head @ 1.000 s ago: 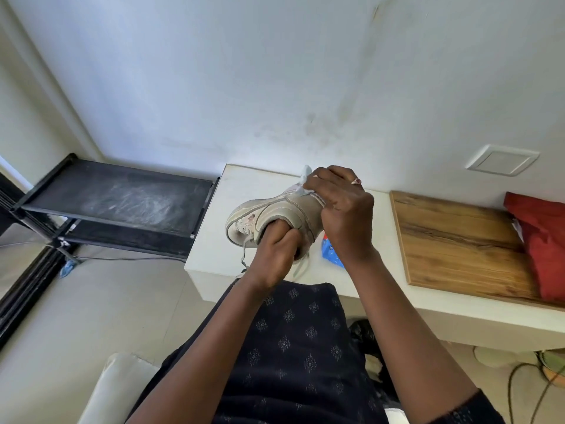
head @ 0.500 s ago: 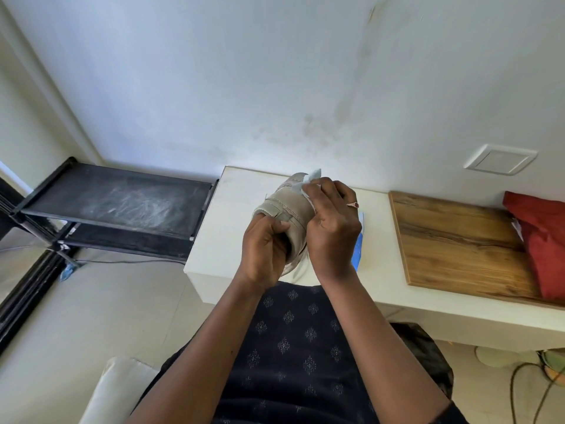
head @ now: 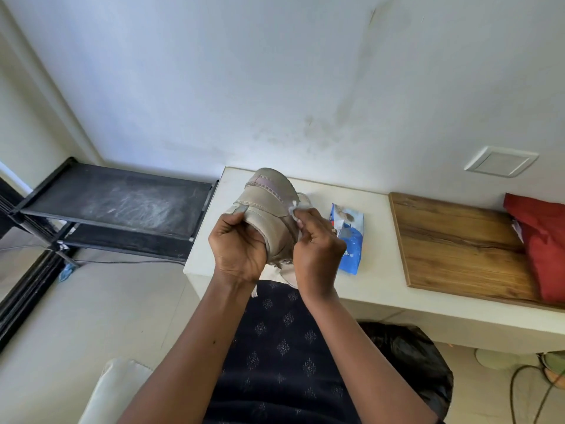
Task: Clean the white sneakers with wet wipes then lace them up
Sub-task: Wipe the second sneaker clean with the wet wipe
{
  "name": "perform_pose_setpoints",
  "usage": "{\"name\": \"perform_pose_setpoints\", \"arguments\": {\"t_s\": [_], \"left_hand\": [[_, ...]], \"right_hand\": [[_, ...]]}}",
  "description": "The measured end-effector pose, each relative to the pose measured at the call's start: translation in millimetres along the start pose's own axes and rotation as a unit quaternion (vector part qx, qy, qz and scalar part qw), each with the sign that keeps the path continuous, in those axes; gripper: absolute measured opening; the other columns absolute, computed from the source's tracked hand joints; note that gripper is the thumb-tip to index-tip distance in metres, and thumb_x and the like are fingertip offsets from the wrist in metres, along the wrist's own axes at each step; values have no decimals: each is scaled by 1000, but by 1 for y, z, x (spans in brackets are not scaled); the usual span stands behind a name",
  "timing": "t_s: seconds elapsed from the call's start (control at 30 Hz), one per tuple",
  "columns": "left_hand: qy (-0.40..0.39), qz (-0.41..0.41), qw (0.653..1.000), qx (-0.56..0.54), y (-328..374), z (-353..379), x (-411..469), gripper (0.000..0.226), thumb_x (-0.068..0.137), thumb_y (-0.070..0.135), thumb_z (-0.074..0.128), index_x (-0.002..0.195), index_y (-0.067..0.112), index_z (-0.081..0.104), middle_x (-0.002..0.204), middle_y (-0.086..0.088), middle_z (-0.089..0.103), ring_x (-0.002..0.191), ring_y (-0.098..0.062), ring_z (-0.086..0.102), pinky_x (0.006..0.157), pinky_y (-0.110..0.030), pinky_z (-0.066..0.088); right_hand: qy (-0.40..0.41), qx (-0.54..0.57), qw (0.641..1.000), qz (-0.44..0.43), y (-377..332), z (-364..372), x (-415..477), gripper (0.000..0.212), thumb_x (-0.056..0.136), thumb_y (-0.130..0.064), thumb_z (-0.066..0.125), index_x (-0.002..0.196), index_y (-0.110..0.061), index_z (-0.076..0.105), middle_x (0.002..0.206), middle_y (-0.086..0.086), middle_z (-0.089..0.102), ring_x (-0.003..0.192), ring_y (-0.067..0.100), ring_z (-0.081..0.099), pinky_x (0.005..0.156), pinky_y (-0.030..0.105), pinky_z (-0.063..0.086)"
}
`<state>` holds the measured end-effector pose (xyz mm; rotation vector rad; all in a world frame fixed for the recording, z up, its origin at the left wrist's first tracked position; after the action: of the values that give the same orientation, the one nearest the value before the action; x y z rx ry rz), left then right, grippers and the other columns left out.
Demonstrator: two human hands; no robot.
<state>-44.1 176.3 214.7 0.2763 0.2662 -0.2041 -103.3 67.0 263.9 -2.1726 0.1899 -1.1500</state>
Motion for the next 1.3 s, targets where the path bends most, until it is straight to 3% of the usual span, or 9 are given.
{"name": "perform_pose_setpoints", "arguments": {"t_s": [0.27, 0.53, 0.63, 0.73, 0.87, 1.0, 1.1, 1.17, 1.3], "left_hand": [[-15, -21, 1000, -2, -3, -8, 3, 11, 66, 5, 43, 68, 7, 54, 58, -2, 58, 52, -12, 58, 56, -16, 51], [-32, -48, 998, 18, -10, -10, 2, 19, 70, 10, 43, 69, 4, 62, 65, -5, 63, 59, -14, 61, 59, -17, 52], [-44, -45, 998, 12, -8, -8, 3, 25, 74, 15, 43, 73, 2, 65, 68, -8, 65, 63, -15, 64, 63, -18, 53], [-43, -65, 997, 4, -14, -13, 2, 30, 82, 19, 41, 79, -1, 64, 72, -11, 66, 68, -19, 65, 68, -21, 54], [-51, -88, 995, 20, -25, -18, 1, 33, 84, 24, 41, 83, 0, 64, 81, -13, 65, 76, -20, 65, 77, -23, 53], [-77, -120, 986, 89, -36, -16, -6, 51, 93, 38, 36, 102, -3, 65, 102, -17, 63, 100, -24, 62, 100, -28, 43], [-78, -109, 983, 123, -35, -18, -6, 69, 97, 51, 24, 97, -3, 67, 99, -17, 66, 98, -26, 64, 101, -35, 42], [-71, -98, 980, 160, -31, -16, -5, 70, 96, 55, 23, 102, -4, 60, 98, -19, 63, 98, -29, 62, 102, -39, 41], [-41, -65, 980, 182, -16, -18, 5, 70, 98, 55, 19, 115, -3, 56, 104, -16, 66, 101, -26, 63, 98, -37, 46]], "right_hand": [[-21, -25, 998, -60, -16, 12, 10, 42, 66, 19, 42, 89, -1, 71, 84, 7, 69, 84, 17, 55, 72, 29, 51], [-112, -42, 982, -148, -38, 28, 33, 41, 69, 5, 34, 87, 0, 70, 82, 10, 69, 76, 29, 62, 74, 30, 46], [-123, -8, 975, -183, -34, 21, 15, 36, 92, -2, 37, 82, 1, 71, 80, 9, 70, 79, 26, 61, 74, 32, 51], [-110, 15, 973, -201, -30, 9, -3, 57, 103, -24, 27, 79, 4, 71, 78, 10, 69, 78, 27, 63, 74, 29, 51], [-103, 6, 968, -229, -34, 6, -11, 27, 87, 0, 46, 80, 0, 72, 79, 8, 70, 76, 27, 64, 72, 30, 51], [-187, -14, 959, -211, -45, 24, 0, 21, 76, 3, 54, 84, -4, 72, 80, 6, 71, 78, 25, 65, 73, 32, 53], [-210, -50, 957, -193, -43, 27, 2, 32, 64, 11, 70, 90, -8, 69, 73, 5, 69, 73, 25, 64, 60, 32, 55], [-193, -52, 959, -202, -40, 19, -3, 42, 66, 11, 66, 101, -9, 58, 68, 4, 68, 67, 25, 64, 55, 28, 51], [-198, -19, 959, -202, -21, 3, -20, 52, 66, 20, 60, 106, -8, 40, 74, 5, 71, 74, 26, 68, 62, 28, 55]]}}
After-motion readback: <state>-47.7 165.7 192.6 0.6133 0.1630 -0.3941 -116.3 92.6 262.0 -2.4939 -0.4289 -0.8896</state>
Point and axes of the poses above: each hand's wrist, its own x-axis towards the middle knuckle, its own z-axis out of the palm, y = z × x, the point moved 7 cm from there along x, towards the middle knuckle
